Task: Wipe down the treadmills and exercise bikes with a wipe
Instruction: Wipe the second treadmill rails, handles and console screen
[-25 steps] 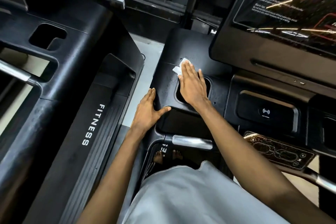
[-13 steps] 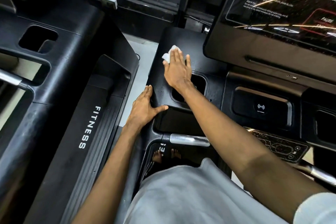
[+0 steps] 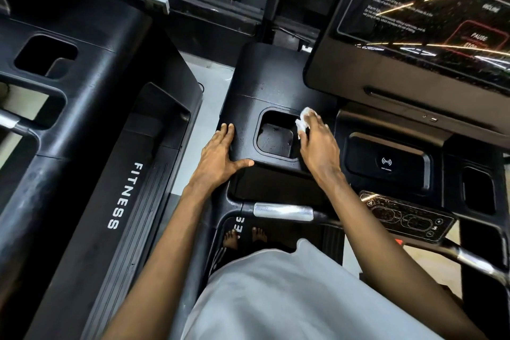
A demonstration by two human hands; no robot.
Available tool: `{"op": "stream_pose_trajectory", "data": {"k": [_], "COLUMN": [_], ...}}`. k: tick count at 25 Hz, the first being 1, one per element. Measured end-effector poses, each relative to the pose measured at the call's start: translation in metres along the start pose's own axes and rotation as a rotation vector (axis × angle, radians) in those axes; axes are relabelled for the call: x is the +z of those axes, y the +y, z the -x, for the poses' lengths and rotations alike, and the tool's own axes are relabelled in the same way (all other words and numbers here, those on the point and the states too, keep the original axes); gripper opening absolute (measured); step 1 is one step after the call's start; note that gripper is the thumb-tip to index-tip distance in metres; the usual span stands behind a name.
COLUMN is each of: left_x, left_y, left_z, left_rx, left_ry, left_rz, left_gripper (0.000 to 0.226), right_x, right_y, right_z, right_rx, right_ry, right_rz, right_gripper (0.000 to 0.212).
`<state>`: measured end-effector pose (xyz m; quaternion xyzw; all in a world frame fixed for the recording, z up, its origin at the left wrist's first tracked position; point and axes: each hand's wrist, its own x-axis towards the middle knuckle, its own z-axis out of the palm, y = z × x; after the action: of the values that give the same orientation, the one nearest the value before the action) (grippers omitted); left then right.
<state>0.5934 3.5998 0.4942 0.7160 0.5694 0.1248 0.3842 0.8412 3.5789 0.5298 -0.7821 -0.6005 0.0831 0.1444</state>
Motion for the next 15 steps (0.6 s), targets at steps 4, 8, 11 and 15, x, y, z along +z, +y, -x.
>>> {"op": "stream_pose_trajectory", "data": {"k": [4,8,11,15], "left_x": [0.001,0.006,0.008,0.007], "left_y": [0.005,0.011,0.010,0.009], "left_z": [-0.003,-0.002,-0.003,-0.003], "left_rx": [-0.013,-0.025,-0.031,-0.022], "left_ry": [-0.022,-0.001,0.020,0.031], "left_rz": [-0.047,-0.076,-0.095,-0.098], "left_gripper": [0.115,0.119,0.120,0.118], "right_x": [-0.019,-0.014,-0.006,-0.007], "right_y": [0.013,0.031,0.028,0.035], "right_z": [0.033,0.022,0.030,0.038], "right_rx": [0.037,0.034,-0.014,0.011], "right_ry": [-0.034,0.000,-0.055,-0.089], "right_rz": [0.010,0.025,0.051,0.161], "right_gripper": [0.040,0.043,0.046,0.069]}}
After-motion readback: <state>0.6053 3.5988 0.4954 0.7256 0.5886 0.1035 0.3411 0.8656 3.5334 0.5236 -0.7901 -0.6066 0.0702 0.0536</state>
